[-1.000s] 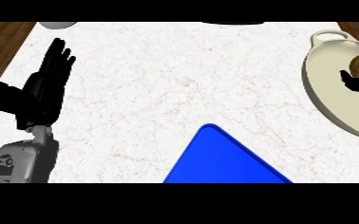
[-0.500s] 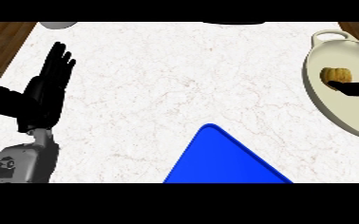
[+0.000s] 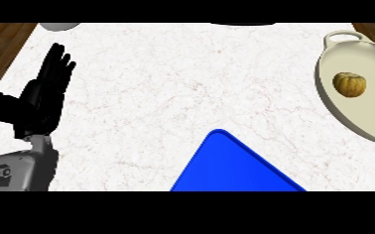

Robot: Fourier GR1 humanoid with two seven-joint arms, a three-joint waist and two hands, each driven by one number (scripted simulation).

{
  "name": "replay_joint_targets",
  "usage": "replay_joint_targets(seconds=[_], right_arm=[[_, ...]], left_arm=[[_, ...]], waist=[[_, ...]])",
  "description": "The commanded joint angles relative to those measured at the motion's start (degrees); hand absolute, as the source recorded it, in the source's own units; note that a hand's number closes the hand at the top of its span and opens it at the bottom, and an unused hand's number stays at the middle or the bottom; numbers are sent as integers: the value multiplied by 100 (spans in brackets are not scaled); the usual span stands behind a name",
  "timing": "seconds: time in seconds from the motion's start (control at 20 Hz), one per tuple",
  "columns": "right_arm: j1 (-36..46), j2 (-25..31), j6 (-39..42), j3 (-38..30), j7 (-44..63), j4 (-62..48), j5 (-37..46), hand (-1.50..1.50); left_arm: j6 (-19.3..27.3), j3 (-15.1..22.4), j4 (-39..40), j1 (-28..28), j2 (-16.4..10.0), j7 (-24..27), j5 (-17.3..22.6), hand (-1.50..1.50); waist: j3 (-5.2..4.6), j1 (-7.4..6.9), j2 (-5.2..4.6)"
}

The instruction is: Pick the squash from the tray and place it in the pot

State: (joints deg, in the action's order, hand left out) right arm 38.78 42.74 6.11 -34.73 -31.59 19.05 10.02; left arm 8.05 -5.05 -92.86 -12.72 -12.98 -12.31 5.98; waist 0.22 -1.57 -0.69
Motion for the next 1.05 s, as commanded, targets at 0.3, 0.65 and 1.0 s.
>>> replay_joint_targets(seconds=[0.3,0.65,1.0], right_arm=[[-673,1201,1484,-451,-587,-743,-416,-150],[-1000,1380,1889,-421,-947,-874,-400,-150],[-1361,1803,2348,-496,-1037,-1014,-455,-150]], left_arm=[[134,10,86,-252,88,-170,-98,0],[-201,-62,404,52,57,315,-9,0],[108,73,-315,22,146,-331,-116,0]], waist=[[8,56,-2],[8,18,-9],[24,12,8]])
